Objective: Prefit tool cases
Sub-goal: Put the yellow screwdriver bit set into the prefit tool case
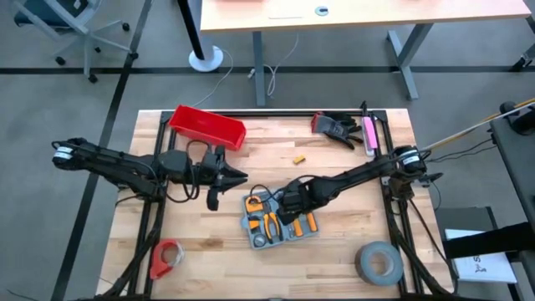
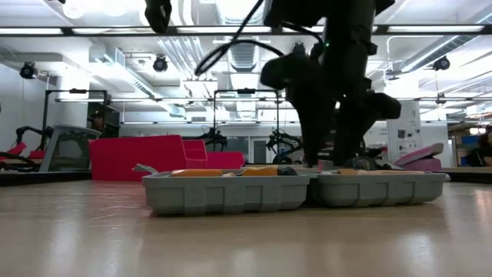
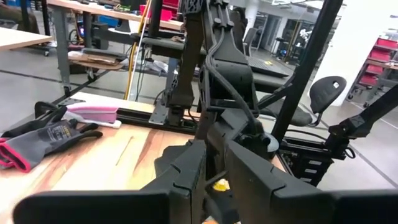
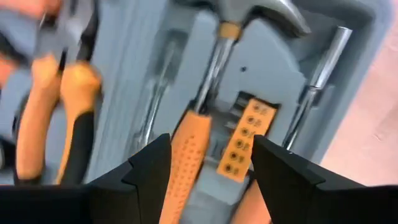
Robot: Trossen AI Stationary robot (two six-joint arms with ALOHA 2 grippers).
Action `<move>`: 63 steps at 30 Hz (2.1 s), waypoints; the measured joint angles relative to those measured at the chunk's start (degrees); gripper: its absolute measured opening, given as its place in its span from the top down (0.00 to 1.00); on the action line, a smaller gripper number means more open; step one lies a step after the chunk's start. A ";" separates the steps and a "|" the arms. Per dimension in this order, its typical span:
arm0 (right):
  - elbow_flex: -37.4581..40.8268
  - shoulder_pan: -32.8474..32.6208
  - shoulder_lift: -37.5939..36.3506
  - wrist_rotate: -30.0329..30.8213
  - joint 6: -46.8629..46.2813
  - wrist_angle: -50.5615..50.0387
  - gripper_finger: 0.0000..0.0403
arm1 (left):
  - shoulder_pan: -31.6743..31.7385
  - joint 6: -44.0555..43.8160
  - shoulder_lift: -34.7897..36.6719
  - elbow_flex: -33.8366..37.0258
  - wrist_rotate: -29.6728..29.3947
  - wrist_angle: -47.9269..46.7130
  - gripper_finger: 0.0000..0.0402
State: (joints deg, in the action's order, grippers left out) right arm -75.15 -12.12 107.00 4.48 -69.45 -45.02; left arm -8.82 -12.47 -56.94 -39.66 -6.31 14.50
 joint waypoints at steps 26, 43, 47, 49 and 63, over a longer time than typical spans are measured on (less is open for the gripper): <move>-0.11 9.60 -0.79 10.10 37.74 -4.22 0.51 | -0.63 -4.38 -0.10 0.00 -0.12 -2.16 0.84; 0.33 27.25 -0.09 0.97 43.42 -0.64 0.48 | -0.63 -6.11 -0.10 0.00 -0.26 -2.69 0.84; 0.76 28.91 -0.07 0.53 44.02 0.94 0.42 | -0.63 -6.12 -0.10 0.00 -0.26 -2.67 0.84; 1.06 29.76 -0.07 -0.08 43.96 1.16 0.39 | -0.63 -6.14 -0.10 0.00 -0.24 -2.67 0.84; 5.00 32.31 -0.04 -0.21 51.88 6.79 0.32 | -0.63 -5.65 -0.10 0.00 -0.24 -2.58 0.84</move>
State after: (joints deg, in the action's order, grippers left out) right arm -70.15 20.19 106.96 4.27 -17.58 -38.24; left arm -9.45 -18.12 -57.04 -39.66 -6.55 11.92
